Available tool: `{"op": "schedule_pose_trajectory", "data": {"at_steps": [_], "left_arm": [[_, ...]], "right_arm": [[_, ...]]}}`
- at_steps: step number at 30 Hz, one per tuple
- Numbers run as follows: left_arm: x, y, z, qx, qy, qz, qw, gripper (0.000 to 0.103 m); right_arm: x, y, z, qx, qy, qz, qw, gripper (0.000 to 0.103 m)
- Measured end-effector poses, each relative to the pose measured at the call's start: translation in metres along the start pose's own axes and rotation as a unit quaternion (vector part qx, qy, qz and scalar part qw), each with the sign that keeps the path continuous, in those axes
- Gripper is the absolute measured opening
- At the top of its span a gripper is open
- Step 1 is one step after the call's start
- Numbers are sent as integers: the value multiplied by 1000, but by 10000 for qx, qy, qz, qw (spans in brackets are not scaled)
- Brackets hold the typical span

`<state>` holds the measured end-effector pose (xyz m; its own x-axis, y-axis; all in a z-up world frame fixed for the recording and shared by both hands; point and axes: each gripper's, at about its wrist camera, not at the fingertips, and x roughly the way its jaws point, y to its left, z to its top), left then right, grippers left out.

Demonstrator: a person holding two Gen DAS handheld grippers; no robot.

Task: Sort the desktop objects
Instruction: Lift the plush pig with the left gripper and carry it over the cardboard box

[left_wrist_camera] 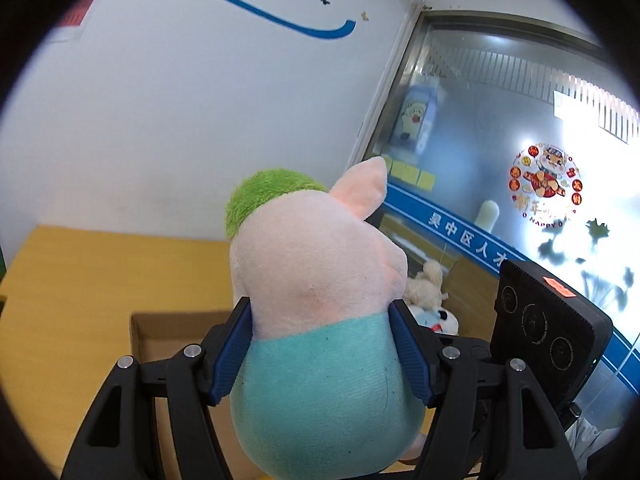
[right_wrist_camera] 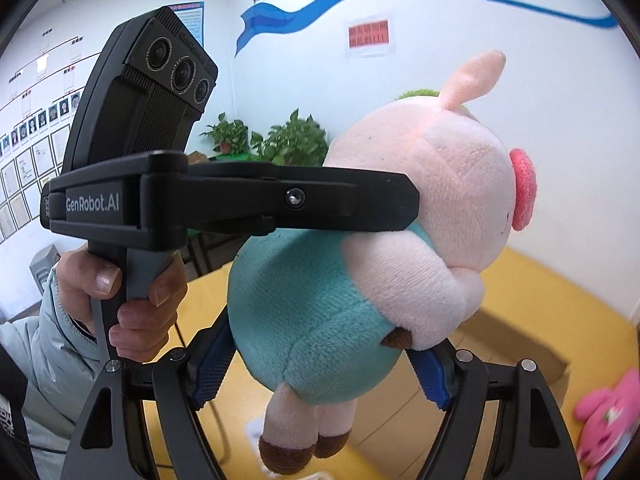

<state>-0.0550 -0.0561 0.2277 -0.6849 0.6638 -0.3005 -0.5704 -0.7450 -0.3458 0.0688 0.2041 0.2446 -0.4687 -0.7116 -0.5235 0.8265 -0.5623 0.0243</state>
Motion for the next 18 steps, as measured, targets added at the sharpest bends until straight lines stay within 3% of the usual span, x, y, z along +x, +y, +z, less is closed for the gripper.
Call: {"op": "schedule_pose_trajectory", "data": {"at_steps": [5, 9, 10, 18], "left_arm": [[12, 15, 37, 220, -56, 203, 9995, 67], [37, 40, 49, 143, 101, 358, 9992, 67], [45, 49, 48, 104, 167, 394, 9990, 67], [132, 133, 14, -468, 1008, 583, 9921, 67]], "right_arm": [[1, -34, 31, -70, -121, 101, 9999, 77], [19, -76, 36, 72, -47, 247, 9997, 77], [52, -73, 42, 97, 4, 269, 9996, 77], [112, -129, -12, 667, 607, 619, 9940, 77]]}}
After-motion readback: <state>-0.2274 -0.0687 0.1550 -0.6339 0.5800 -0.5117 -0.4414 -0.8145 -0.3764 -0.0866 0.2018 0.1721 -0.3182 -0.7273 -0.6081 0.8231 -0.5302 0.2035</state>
